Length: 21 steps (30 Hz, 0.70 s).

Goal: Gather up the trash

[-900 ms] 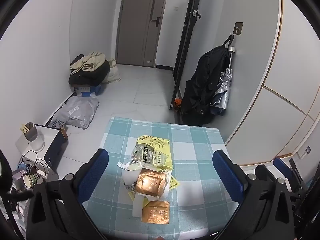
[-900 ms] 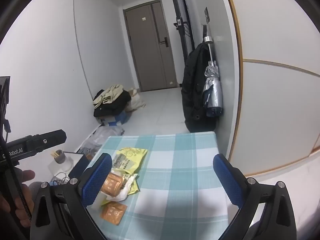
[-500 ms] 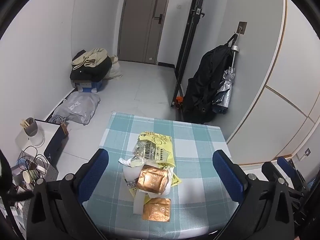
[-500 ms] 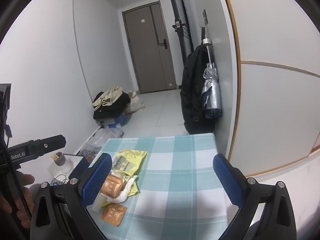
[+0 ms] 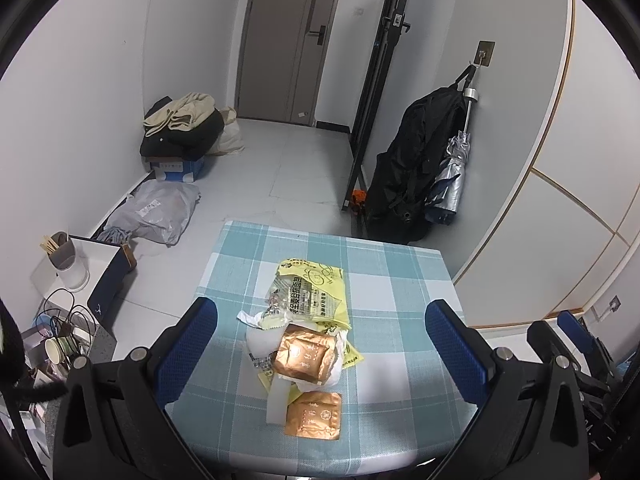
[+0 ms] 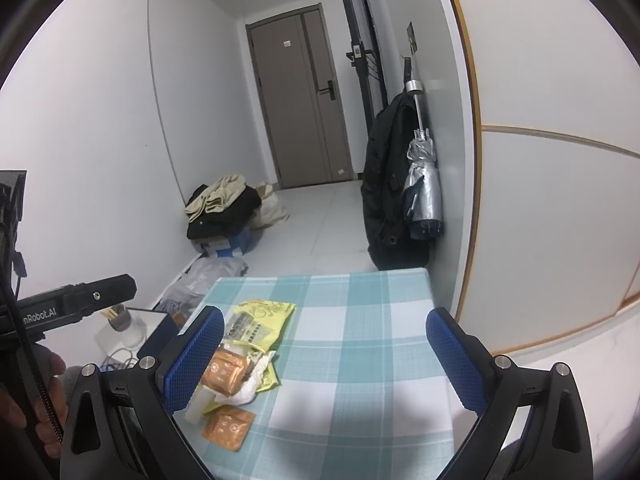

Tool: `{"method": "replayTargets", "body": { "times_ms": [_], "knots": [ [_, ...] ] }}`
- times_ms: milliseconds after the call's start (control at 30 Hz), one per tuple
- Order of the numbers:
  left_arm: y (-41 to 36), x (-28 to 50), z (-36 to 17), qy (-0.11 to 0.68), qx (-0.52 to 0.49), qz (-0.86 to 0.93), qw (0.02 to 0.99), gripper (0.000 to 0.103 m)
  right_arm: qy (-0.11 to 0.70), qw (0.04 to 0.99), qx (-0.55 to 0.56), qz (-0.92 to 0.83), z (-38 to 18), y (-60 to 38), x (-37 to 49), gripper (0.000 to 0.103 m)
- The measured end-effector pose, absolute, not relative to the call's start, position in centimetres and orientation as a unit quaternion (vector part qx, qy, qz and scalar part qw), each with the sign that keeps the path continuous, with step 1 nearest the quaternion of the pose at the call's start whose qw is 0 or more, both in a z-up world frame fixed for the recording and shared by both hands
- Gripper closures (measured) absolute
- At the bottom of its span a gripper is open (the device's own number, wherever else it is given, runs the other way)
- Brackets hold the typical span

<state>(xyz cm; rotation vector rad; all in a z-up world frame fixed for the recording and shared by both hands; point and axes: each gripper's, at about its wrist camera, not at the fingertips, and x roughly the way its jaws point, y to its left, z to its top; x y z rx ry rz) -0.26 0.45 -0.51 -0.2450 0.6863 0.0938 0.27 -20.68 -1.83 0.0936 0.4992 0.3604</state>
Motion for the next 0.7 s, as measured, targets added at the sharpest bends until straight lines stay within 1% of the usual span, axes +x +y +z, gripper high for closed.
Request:
{"method": "replayTargets", "body": {
  "times_ms": [700],
  "knots": [
    [0.90, -0.83, -0.23, 0.327, -0.120, 0.031, 0.937, 0.001, 0.241, 0.953, 0.039, 0.178, -1.79, -20.27, -0.01, 0.001]
  ]
}}
